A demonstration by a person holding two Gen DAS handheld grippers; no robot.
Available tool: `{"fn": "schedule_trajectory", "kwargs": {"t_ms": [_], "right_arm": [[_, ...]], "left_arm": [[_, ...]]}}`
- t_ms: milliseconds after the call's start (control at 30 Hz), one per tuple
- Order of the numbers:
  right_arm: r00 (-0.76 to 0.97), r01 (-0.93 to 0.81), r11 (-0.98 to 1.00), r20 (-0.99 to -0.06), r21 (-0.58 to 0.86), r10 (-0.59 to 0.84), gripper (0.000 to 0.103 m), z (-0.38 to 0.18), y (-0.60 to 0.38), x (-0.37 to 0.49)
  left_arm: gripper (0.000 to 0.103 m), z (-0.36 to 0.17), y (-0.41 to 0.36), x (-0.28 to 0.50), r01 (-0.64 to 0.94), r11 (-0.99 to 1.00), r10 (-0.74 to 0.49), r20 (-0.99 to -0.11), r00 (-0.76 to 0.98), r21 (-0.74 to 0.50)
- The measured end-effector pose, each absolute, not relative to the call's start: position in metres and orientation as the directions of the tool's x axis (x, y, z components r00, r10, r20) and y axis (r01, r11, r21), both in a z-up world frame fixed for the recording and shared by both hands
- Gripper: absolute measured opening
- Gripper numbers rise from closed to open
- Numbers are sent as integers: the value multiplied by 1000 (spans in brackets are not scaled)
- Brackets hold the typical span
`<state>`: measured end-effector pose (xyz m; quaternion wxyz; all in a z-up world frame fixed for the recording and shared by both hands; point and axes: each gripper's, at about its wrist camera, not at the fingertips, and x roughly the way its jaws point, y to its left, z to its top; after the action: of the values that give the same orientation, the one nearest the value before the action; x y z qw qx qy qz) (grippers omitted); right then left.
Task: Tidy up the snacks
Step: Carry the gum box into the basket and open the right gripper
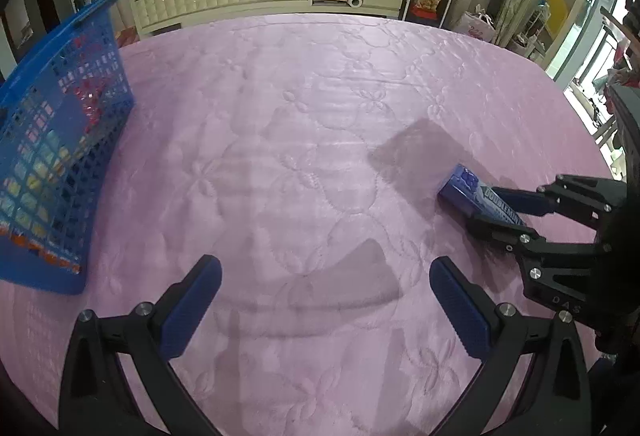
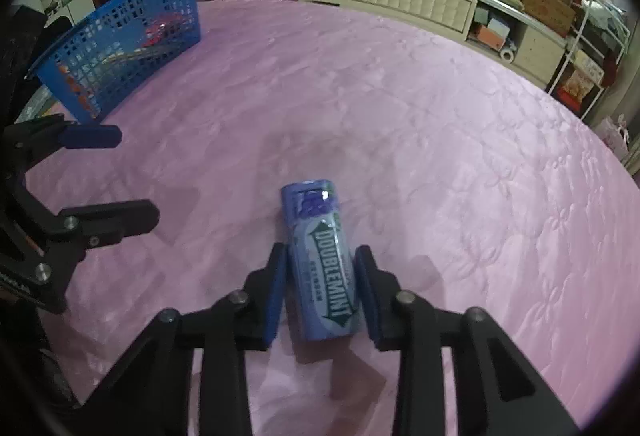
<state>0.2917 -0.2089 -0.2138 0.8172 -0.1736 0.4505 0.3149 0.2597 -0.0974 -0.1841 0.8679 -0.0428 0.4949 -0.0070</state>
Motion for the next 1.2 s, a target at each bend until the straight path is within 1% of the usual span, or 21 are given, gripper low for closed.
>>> {"fn": "schedule_trajectory", "kwargs": {"t_ms": [67, 167, 400, 567, 767, 900, 1033, 1200], "right_arm": [[389, -676, 737, -848, 3, 360, 36, -214, -207, 287], [411, -673, 739, -846, -31, 338, 35, -214, -203, 273], [429, -667, 745, -817, 3, 386, 35, -182, -196, 245], [446, -669, 743, -800, 1, 403, 35, -152, -185, 223], [485, -662, 749, -766, -7, 422, 35, -113, -174, 194], [520, -669, 742, -744, -50, 419, 35, -87, -162, 169], [538, -668, 742, -725, -56, 430, 35, -66, -153, 154], [563, -679, 729, -700, -87, 441, 35, -43, -131, 141]], "left_arm": [[103, -182, -95, 253, -40, 996, -47, -854, 519, -79], [103, -177, -89, 240, -56, 995, -40, -851, 524, -81], [103, -156, -66, 213, -94, 989, -46, -830, 557, -118], [103, -126, -51, 192, -114, 984, -42, -796, 603, -139], [103, -94, -39, 162, -98, 987, -32, -751, 660, -128], [103, -71, -24, 142, -105, 985, -25, -709, 705, -140], [103, -54, -7, 122, -113, 981, -21, -667, 745, -157], [103, -34, 14, 101, -119, 983, 5, -629, 777, -138]]}}
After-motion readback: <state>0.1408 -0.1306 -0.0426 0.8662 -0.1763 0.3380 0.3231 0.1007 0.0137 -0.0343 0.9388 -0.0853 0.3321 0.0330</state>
